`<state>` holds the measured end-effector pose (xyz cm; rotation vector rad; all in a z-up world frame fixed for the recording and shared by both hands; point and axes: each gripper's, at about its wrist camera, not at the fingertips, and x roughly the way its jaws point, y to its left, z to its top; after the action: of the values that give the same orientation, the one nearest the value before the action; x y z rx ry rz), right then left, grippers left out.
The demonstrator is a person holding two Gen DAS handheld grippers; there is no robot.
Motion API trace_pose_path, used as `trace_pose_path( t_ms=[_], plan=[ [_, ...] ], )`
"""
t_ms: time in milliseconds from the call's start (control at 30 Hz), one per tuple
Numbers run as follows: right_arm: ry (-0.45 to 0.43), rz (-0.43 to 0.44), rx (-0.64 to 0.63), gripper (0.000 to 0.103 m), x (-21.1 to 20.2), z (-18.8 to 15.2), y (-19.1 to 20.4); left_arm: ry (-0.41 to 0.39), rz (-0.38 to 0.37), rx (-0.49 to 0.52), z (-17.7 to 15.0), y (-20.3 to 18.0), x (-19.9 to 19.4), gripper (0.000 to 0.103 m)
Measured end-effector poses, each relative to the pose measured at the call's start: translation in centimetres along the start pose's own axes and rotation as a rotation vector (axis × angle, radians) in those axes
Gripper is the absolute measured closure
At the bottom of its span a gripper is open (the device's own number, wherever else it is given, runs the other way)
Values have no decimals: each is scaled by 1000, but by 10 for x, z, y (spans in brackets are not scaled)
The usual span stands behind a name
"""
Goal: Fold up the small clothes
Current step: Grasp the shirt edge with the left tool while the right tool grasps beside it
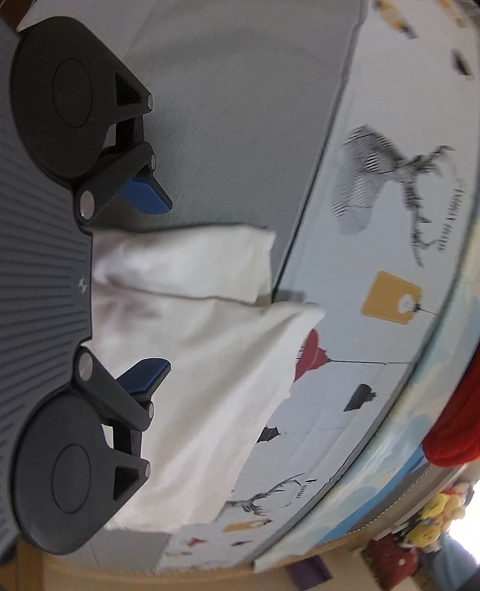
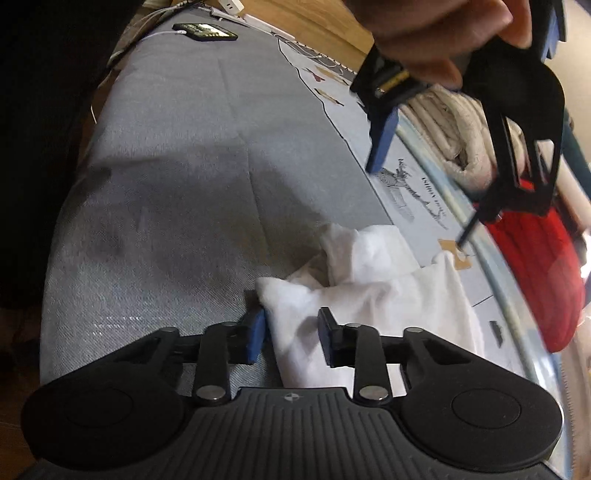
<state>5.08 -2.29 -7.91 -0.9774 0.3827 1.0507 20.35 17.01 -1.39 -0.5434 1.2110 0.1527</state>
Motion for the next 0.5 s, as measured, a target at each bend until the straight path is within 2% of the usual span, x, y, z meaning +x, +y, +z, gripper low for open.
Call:
trace_pose_path(
  t_ms=[33,67,100,133,200,367,500],
  plan=[
    [-3,19,25,97,-1,1,-4,11,-14,-19,3,1,5,13],
    [-13,20,55,98,-3,3,-8,22,-27,-39,7,3,10,11],
    [-25,21,88,98,-7,6,-14,31,-27,-56,10,5,15,4],
    [-40,22,123,98,-12,9,-21,41,-14,-73,15,7,20,1],
    [-71,8,177,98,-24,14,-36,61,-10,-95,24,11,30,1],
    [-118,-12,275,98,-49,15,-62,140,-106,-160,41,23,59,1],
    [-129,5,340,98,-60,7,-70,188,-132,-174,48,23,80,1]
  ],
)
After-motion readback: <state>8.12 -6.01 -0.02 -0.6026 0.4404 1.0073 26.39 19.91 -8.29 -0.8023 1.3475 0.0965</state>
